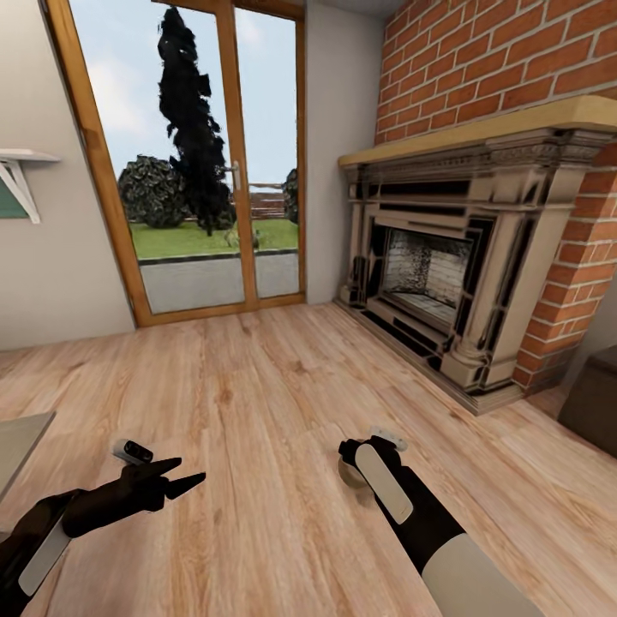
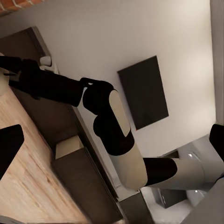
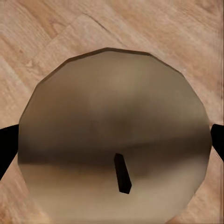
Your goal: Place each of the two pumpkins and all three candles from the living room inside a cabinet in the living room (use any cabinet), then make sure every cabinet is closed, and position the cauldron so it is next to a table in the living room.
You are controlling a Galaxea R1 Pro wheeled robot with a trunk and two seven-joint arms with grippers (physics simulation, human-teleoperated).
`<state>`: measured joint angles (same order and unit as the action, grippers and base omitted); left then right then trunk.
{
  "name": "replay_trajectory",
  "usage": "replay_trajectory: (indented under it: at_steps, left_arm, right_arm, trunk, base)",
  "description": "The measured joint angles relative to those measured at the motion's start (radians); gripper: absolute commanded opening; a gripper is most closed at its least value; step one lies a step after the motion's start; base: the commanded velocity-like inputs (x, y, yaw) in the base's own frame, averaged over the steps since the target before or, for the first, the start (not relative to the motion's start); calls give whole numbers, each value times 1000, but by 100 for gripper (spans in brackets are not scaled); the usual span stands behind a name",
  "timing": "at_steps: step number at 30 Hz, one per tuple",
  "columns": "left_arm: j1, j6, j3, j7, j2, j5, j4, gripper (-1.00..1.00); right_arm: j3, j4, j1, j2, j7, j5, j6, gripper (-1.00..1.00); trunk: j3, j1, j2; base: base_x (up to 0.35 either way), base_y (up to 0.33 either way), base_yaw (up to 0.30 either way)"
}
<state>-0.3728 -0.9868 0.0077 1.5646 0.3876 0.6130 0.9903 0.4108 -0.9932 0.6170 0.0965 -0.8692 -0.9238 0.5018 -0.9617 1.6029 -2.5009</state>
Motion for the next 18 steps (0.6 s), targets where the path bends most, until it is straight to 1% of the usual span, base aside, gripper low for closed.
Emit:
replay_trajectory:
  at_steps: [3, 7, 8, 11, 13, 18]
  left_arm:
    - [0, 0, 0, 0, 0, 0, 0, 100]
    - [0, 0, 0, 0, 0, 0, 0, 100]
    - [0, 0, 0, 0, 0, 0, 0, 100]
    - [0, 0, 0, 0, 0, -1, 0, 100]
    - [0, 0, 0, 0, 0, 0, 0, 100]
    - [0, 0, -1, 0, -1, 0, 0, 100]
  right_arm:
    - [-1, 0, 0, -1, -1, 0, 0, -100]
    - [-3, 0, 0, -1, 0, 0, 0, -100]
    - [-8, 0, 0, -1, 0, 1, 0, -100]
    - [-50, 0, 0, 0, 3, 1, 1, -100]
    - [-60, 0, 0, 0, 4, -1, 1, -100]
    - [-68, 13, 0, 0, 4, -1, 3, -100]
  trunk:
    - [3, 0, 0]
    - [7, 0, 0]
    - [8, 0, 0]
    - [11, -1, 0]
    - [12, -1, 0]
    - [12, 0, 0]
  base:
    - [22, 2, -244]
    - [182, 83, -245]
    - [264, 124, -254]
    - [283, 107, -246]
    - [292, 77, -113]
    - [293, 15, -19]
